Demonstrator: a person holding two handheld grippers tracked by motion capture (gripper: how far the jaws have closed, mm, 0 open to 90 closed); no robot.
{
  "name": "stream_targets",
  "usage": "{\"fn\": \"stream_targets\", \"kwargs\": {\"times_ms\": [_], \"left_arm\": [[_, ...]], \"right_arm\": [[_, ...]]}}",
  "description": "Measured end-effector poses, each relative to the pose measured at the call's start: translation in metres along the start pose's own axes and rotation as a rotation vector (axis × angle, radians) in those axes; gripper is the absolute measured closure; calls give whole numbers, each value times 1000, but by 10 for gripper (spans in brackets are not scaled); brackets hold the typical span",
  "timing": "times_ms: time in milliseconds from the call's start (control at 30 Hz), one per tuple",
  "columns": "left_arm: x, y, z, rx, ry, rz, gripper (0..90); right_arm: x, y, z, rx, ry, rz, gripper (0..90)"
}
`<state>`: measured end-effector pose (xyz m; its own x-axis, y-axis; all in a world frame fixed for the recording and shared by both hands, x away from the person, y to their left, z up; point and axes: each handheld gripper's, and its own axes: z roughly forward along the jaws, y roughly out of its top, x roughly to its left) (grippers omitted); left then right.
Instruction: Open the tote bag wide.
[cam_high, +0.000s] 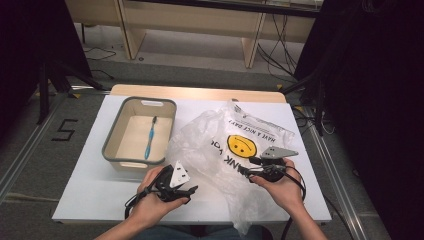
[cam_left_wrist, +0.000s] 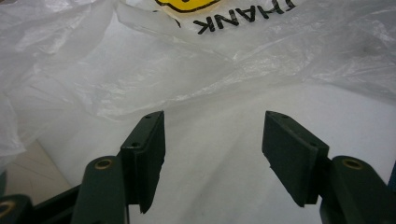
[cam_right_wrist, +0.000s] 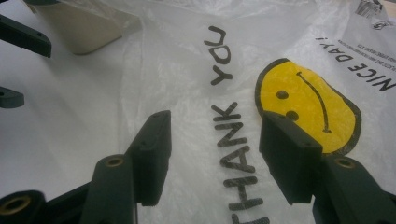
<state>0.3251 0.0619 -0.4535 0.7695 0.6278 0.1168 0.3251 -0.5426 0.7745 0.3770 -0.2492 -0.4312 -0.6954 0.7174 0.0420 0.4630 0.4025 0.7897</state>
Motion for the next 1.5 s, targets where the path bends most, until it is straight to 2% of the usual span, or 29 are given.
{"fn": "stream_targets", "kwargs": {"times_ms": [300,667,1067,1267,1367,1500], "left_arm": [[-5,-2,6,20,-23,4,431],[-7,-4,14,48,-34,5,456],[-8,-5,17,51,-38,12,471],[-8,-5,17,52,-39,14,472],[-8,-5,17,53,-39,16,472],[-8,-5,17,56,-39,19,472]], "right_arm": [[5,7,16,25,21,-16,446],[17,10,44,105,79,-56,425],[31,17,75,168,119,-85,415],[33,16,86,203,108,-94,423],[31,15,89,228,97,-82,482],[29,15,90,235,86,-72,540]]}}
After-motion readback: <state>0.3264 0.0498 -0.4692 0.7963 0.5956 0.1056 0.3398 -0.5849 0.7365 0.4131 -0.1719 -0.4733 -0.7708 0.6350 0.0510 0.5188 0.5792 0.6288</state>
